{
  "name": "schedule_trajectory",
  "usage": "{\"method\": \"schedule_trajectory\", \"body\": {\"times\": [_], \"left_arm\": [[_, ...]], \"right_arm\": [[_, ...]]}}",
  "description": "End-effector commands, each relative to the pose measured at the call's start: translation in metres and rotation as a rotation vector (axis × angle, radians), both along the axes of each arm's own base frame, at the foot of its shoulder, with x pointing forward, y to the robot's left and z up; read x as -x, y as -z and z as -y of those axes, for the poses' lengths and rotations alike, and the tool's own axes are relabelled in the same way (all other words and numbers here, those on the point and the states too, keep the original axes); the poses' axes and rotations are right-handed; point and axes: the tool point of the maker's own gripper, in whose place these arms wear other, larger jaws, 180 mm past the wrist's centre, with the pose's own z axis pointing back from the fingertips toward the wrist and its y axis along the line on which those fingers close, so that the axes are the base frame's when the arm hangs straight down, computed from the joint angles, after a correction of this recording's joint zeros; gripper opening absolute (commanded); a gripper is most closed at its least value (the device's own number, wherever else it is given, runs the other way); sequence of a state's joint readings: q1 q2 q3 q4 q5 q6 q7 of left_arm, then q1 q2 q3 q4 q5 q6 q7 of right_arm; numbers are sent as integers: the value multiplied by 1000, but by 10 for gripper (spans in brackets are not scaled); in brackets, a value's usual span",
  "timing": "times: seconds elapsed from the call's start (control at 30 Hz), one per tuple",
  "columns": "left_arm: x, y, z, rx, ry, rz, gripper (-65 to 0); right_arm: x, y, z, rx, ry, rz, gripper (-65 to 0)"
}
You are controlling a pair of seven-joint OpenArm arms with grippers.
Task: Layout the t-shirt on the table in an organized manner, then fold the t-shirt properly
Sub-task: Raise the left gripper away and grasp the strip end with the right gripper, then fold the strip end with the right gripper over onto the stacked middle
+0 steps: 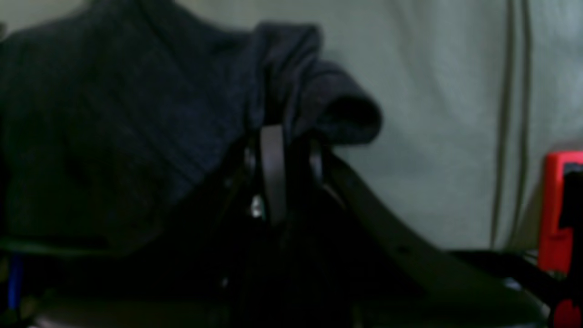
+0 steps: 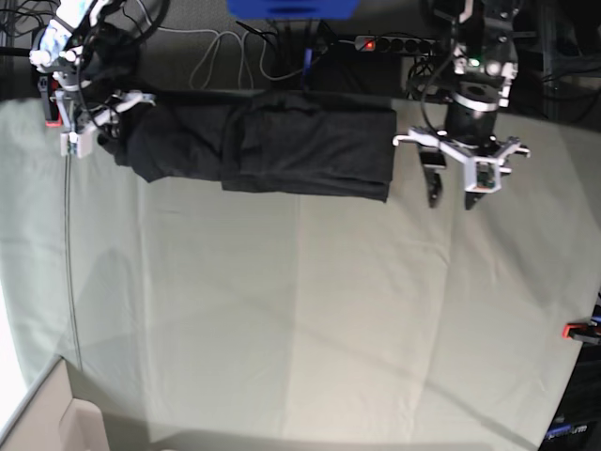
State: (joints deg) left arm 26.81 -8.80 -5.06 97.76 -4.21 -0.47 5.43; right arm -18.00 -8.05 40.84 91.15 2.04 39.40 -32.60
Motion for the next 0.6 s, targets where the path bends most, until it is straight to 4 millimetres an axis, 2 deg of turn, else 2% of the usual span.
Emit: {"method": "schedule_trajectory", "body": {"times": [0.0, 0.1, 0.23, 0.43, 0.57], "left_arm": [[-4, -13, -6, -6, -12, 49, -353], [0, -11, -15, -17, -32, 40, -353], [2, -10, -18, -23, -36, 34, -353], [4, -4, -19, -24, -38, 17, -353], [5, -3, -20, -31, -36, 13, -353]], "right_arm": [[-17, -22, 7, 27, -7, 90, -650], [-28, -39, 9, 61, -19, 136, -650], [-40, -51, 12, 82, -20, 175, -650], [-43, -76, 12, 130, -32, 222, -650], [-47, -101, 13, 182, -46, 273, -650]]}}
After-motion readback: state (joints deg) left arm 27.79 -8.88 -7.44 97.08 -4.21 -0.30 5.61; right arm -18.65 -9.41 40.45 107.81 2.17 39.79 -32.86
